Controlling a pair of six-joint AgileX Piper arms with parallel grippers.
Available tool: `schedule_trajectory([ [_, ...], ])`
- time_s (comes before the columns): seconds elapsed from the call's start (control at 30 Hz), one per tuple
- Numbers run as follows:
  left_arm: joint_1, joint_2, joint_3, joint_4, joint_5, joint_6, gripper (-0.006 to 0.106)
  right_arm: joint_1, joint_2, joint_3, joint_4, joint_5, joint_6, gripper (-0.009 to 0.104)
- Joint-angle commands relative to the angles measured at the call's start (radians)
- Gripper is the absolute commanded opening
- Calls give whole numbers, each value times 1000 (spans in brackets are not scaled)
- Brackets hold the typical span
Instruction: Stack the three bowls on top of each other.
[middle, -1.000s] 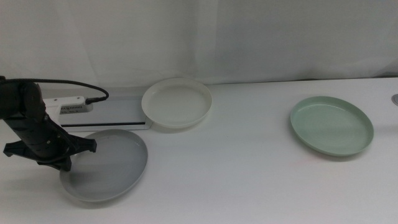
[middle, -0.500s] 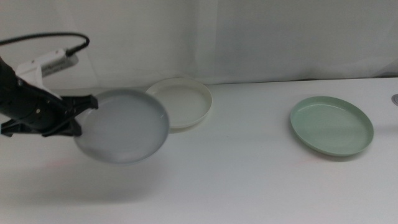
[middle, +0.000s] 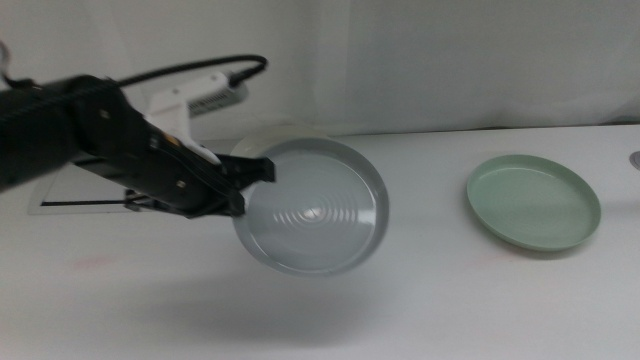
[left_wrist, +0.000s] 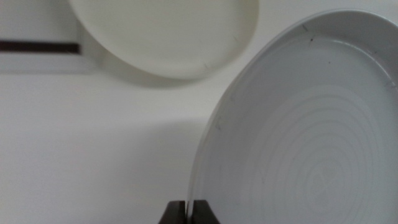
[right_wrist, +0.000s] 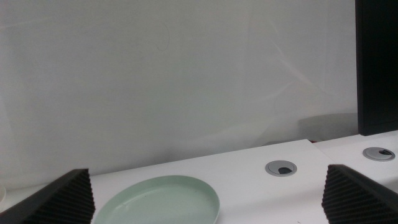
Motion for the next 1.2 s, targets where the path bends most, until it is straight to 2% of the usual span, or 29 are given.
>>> schedule_trajectory([
  [0.0, -27, 36, 2, -7, -29, -43, -3, -5, -4, 15, 0, -8, -7, 103],
  [0.3, -101, 205, 2, -58, -107, -63, -3, -5, -4, 15, 0, -8, -7, 103],
  [0.63, -117, 278, 2, -59, -105, -59, -3, -5, -4, 15, 0, -9, -7, 103],
  [0.73, -117, 278, 2, -59, -106, -43, 11, -5, -4, 15, 0, -9, -9, 103],
  [0.8, -117, 278, 2, -62, -109, -43, 26, -5, -4, 15, 0, -9, -9, 103],
  [0.87, -117, 278, 2, -62, -107, -43, 48, -5, -4, 15, 0, -9, -9, 103],
  [0.97, -117, 278, 2, -62, -103, -31, 94, -5, -4, 15, 0, -9, -9, 103],
  [1.17, -117, 250, 2, -58, -122, -1, 92, -5, -4, 15, 0, -9, -9, 103],
])
